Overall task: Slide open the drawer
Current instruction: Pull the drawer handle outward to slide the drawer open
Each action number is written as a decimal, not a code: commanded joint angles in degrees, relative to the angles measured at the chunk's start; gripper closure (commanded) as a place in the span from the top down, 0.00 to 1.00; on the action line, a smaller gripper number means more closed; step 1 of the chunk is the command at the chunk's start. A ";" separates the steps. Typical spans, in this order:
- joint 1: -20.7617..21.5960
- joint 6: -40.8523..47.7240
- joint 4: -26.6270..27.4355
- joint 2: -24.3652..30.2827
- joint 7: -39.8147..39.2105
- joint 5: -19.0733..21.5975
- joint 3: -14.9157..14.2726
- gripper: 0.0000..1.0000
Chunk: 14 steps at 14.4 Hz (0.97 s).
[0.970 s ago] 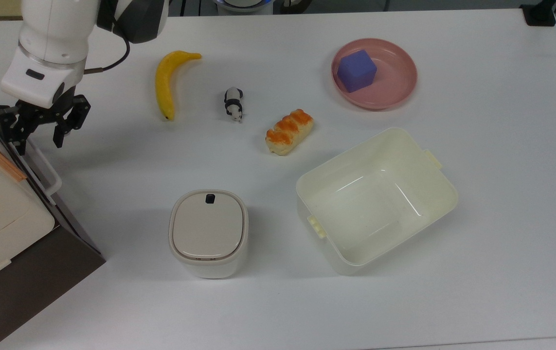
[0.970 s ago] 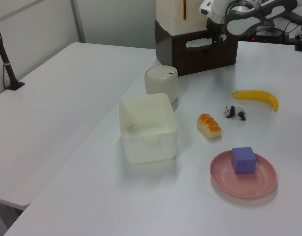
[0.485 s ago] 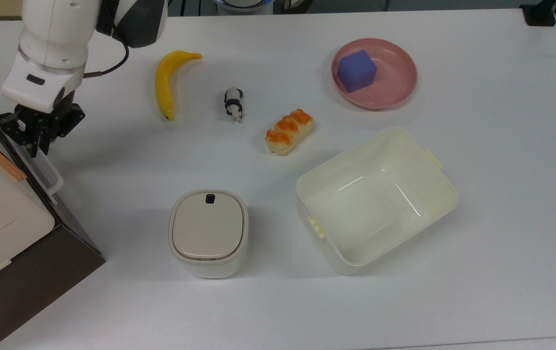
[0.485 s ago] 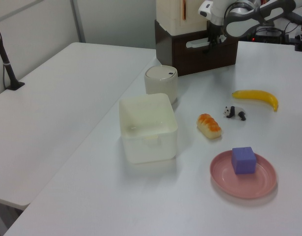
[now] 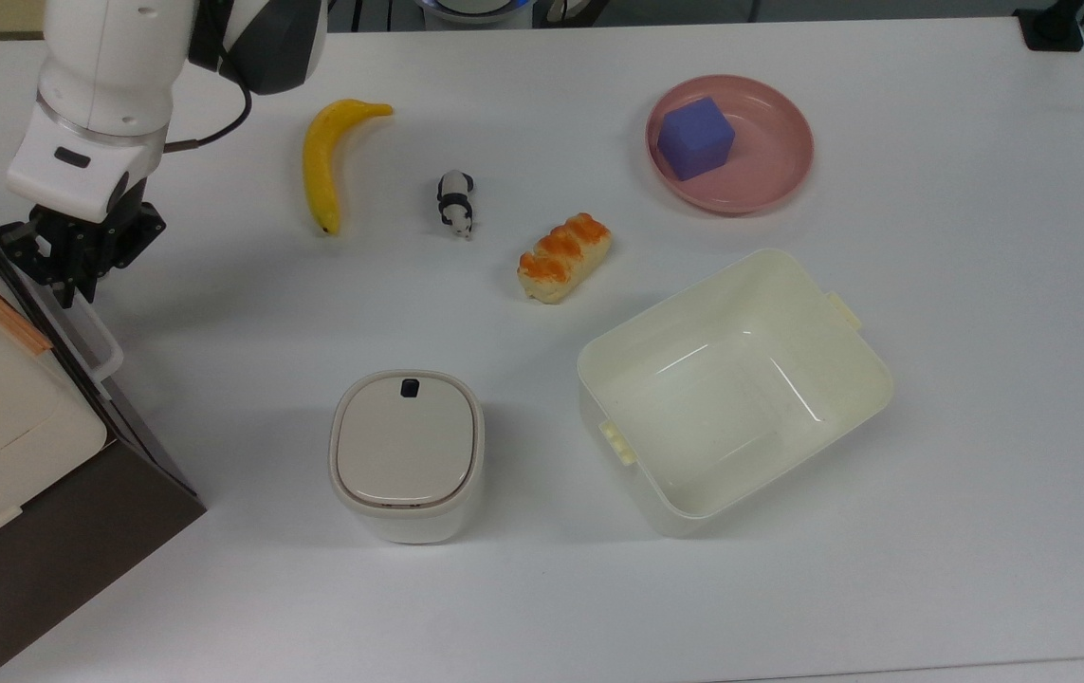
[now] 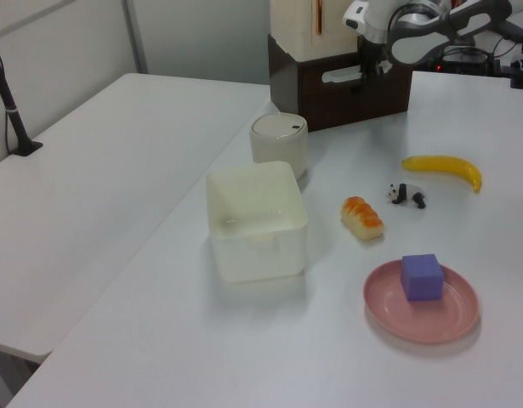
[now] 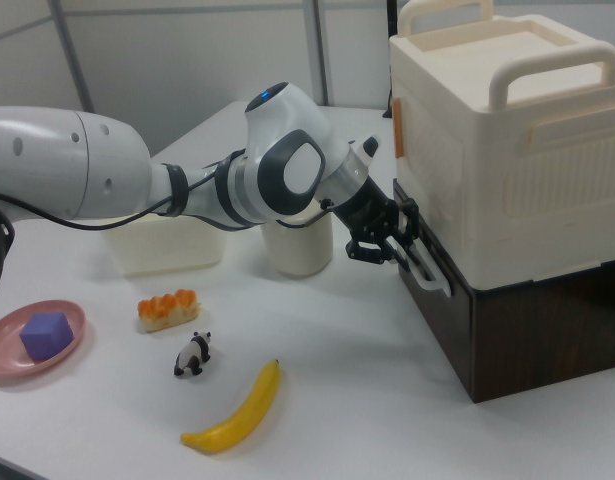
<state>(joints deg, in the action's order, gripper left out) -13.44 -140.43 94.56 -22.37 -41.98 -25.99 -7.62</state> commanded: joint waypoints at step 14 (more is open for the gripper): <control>4.47 -1.16 19.17 15.86 0.67 -1.52 0.32 0.02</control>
<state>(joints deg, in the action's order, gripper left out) -10.15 -140.43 109.18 -10.94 -41.83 -26.01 -7.19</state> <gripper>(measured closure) 0.859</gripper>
